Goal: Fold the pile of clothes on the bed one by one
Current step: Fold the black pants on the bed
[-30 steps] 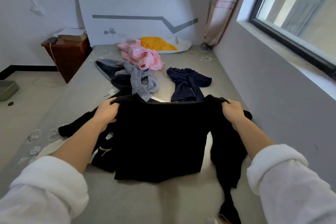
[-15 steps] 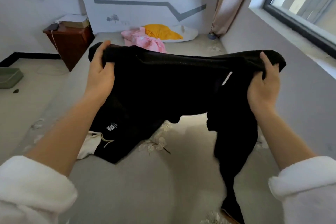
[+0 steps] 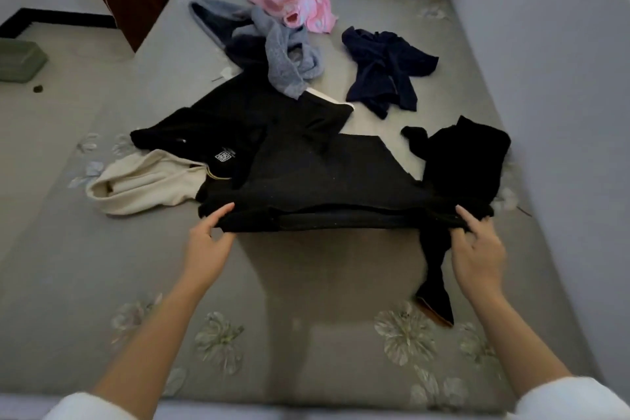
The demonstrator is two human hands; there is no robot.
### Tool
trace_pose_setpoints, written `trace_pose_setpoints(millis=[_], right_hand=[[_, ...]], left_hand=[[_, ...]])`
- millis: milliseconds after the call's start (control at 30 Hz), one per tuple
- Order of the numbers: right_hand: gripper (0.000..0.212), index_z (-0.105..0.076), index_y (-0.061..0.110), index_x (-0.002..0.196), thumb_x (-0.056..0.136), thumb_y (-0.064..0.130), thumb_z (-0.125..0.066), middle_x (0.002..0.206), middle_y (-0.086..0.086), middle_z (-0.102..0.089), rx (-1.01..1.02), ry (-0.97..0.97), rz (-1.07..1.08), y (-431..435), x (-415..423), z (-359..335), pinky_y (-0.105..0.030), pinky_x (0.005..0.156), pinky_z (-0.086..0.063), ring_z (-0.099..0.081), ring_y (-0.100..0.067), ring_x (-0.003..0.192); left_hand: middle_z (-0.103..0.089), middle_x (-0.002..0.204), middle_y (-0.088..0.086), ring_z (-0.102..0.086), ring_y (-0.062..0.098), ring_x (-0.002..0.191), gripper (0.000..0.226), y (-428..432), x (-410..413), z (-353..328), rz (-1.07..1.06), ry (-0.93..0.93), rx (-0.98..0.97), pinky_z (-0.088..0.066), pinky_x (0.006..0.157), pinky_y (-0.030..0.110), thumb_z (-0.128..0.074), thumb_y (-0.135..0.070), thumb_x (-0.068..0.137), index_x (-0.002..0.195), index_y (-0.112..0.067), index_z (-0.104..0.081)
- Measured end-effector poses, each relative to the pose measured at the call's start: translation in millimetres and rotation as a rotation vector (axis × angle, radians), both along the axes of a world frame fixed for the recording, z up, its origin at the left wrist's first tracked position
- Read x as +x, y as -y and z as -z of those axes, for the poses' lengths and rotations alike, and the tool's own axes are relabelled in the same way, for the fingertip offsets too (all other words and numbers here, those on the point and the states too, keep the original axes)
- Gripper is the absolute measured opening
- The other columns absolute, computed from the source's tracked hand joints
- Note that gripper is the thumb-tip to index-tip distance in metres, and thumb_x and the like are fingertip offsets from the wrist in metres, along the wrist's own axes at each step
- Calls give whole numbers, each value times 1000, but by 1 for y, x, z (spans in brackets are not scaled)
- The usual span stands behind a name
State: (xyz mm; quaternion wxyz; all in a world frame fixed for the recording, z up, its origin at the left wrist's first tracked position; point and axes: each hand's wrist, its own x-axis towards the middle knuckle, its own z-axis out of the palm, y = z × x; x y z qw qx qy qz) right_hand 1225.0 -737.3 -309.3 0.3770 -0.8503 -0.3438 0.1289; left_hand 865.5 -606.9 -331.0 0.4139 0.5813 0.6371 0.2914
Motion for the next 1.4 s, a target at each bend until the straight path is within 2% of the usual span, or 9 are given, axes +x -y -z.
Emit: trace_pose_setpoints(millis=[133,233,433,633,733,833,1000,1300,1400], right_hand=[[39,-54,14,135,96,17,-50,147,-12,-43,-307,4,-94,36,-25,59,-42,111,-33,-36,-27,138],[41,-51,13,138,98,22,-45,142,-17,-47,-573,-5,-184,56,-39,96,-41,110,-32,-27,-26,143],[41,-51,10,137,98,23,-46,138,-15,-50,-806,-23,-300,90,-53,146,-37,103,-37,-40,-28,134],[51,-47,19,140,90,12,-51,129,-9,-57,-990,-122,-382,127,-64,185,-34,93,-44,-52,-27,118],[55,-50,17,138,85,2,-51,115,-12,-62,-888,-284,-275,134,-71,203,-29,80,-46,-60,-27,101],[50,-43,13,131,84,4,-59,108,-13,-58,-596,-474,176,132,-76,218,-40,81,-47,-56,-26,90],[64,-39,6,133,79,13,-73,127,-15,-54,-491,-830,638,114,-74,256,-51,96,-48,-55,-36,113],[33,-60,-2,108,75,3,-60,101,-17,-61,-797,-821,626,149,-80,255,-46,88,-53,-58,-37,96],[23,-62,5,93,70,3,-61,97,-15,-63,-698,-858,529,152,-71,242,-42,81,-49,-57,-33,93]], left_hand=[[-56,89,5,-55,24,84,71,31,-14,51,-192,243,-541,-50,81,40,-40,16,79,141,-18,-46],[-56,109,3,-55,22,100,70,53,-18,83,-327,448,-730,-49,83,39,-34,15,77,143,-10,-39],[-60,108,14,-59,16,78,53,90,-35,142,-515,396,-773,-53,52,19,-55,13,86,133,-12,-52],[-61,108,17,-61,25,85,45,119,-52,192,-557,70,-697,-50,67,34,-58,9,85,125,-12,-56],[-51,132,19,-56,36,112,54,128,-44,212,-542,54,-704,-51,86,45,-62,7,85,132,-13,-46],[-37,146,12,-45,34,127,81,136,-21,225,-568,106,-671,-46,98,50,-71,-3,81,145,-21,-24],[-36,148,11,-40,34,133,94,147,5,240,-776,104,-606,-40,104,54,-75,1,75,147,-21,-18],[-39,146,19,-46,36,128,61,175,-14,241,-825,-107,-954,-44,102,48,-53,-6,91,146,-4,-27],[-26,149,22,-29,36,136,74,174,5,224,-804,-416,-841,-29,111,47,-60,-8,87,149,-11,-19]])
